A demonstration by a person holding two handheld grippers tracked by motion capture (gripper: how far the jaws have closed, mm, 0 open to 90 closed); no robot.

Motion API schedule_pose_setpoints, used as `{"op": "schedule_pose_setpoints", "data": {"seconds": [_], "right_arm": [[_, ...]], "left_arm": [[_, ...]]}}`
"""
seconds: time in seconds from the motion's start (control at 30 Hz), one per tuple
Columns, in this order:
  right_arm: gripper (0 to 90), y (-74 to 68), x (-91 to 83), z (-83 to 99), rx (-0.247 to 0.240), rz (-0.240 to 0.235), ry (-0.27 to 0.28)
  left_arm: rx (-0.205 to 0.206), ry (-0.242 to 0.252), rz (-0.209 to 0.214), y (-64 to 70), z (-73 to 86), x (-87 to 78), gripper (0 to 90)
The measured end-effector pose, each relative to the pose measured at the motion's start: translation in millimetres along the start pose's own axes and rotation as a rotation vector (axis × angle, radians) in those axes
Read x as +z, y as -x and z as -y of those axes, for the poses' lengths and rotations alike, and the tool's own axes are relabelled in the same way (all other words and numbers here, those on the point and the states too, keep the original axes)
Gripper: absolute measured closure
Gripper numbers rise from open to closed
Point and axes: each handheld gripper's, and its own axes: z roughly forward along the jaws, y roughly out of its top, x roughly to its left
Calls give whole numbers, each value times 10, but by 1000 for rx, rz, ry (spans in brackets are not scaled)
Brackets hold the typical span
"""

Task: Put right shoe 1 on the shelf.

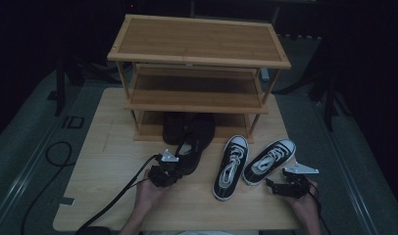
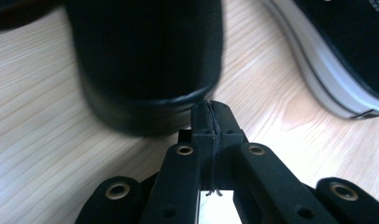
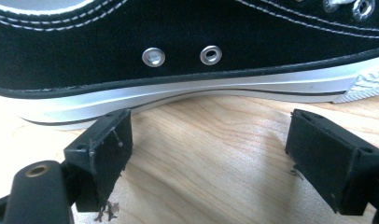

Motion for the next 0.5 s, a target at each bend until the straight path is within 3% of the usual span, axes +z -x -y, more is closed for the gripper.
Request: {"op": "schedule_pose_setpoints", "data": {"seconds": [0.23,0.43,0.5], "right_arm": [[146,0,0,0,0,0,0],[145,0,0,0,0,0,0],[146,0,0,0,0,0,0]], "left_arm": [[32,14,15,102,-166,153,898],[49,16,17,82,-190,54,897],[32,33,29,46,-188,-11,898]]}}
